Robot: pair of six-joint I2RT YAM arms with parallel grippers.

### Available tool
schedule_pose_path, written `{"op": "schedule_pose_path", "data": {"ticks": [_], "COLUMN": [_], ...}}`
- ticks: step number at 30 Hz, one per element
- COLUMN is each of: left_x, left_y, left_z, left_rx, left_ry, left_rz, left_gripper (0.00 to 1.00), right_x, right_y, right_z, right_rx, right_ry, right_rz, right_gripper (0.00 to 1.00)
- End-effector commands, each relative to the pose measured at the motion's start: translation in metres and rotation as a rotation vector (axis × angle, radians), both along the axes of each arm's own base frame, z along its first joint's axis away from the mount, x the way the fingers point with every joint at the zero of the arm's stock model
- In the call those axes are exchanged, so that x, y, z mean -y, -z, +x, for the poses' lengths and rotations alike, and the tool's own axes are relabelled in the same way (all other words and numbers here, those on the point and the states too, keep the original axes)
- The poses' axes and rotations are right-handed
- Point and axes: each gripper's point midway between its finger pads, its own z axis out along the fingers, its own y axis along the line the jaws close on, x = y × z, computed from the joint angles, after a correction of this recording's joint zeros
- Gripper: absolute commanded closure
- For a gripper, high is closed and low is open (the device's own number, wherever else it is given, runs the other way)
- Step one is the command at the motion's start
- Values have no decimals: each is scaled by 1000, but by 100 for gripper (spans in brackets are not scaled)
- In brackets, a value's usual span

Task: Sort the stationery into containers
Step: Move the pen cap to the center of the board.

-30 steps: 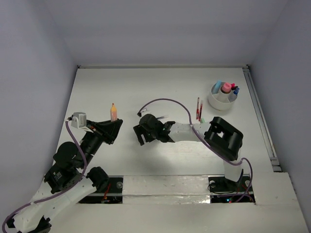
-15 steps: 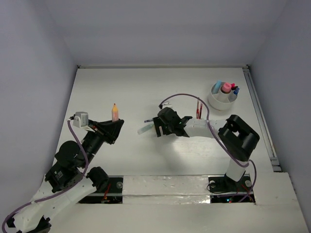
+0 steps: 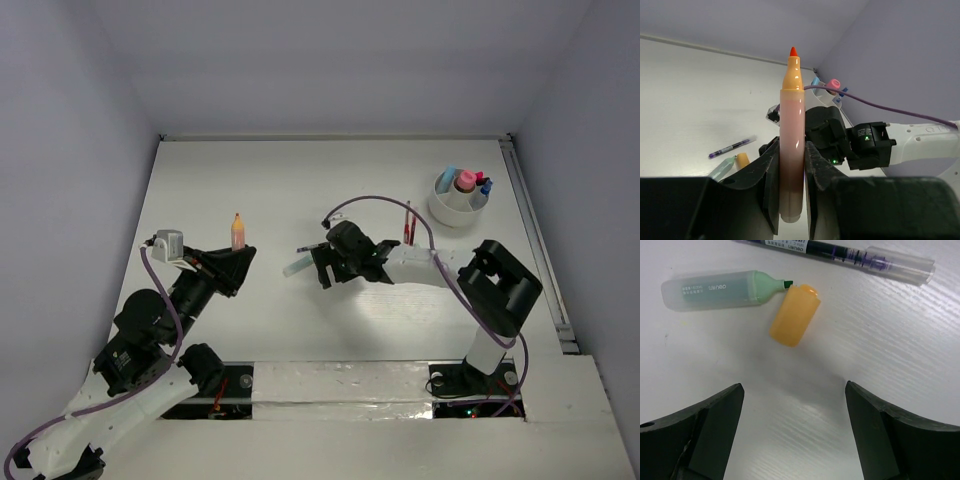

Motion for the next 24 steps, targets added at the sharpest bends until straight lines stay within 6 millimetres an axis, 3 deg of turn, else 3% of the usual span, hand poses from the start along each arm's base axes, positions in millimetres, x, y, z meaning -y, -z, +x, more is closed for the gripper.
{"op": "schedule_pose_path", "data": {"ticks": [1, 6, 10, 13, 14, 16, 17, 20, 23, 24], "left_x": [4, 2, 0, 1, 2, 2, 2, 2, 2, 2], "left_y": [-9, -9, -10, -11, -10, -9, -9, -10, -9, -10], "left_z": [1, 1, 0, 0, 0, 0, 0, 0, 0, 0], "left_rx": [30, 31, 36, 38, 37, 34, 35, 37, 34, 36], "left_ry": [11, 7, 4, 7, 8, 8, 10, 7, 9, 10], "left_rz": [-19, -17, -22, -20, -16, -13, -14, -16, -15, -17], "left_gripper": [100, 100, 100, 100, 100, 100, 100, 100, 100, 100], "right_x": [-10, 0, -5, -15, -17, -24, -40, -53, -59, -62], "right_y": [-38, -39, -36, -35, -37, -43, -51, -57, -56, -57], "right_z": [21, 31, 31, 26, 25, 22, 17, 5, 10, 12], "right_rx": [134, 158, 127, 88, 81, 74, 74, 57, 69, 78], "right_ry": [-72, -148, -128, -112, -108, -107, -158, -228, -239, -248], "right_rz": [-26, -187, -172, -110, -93, -36, 50, 133, 136, 135], "right_gripper": [13, 20, 29, 53, 69, 78, 79, 76, 55, 54]}}
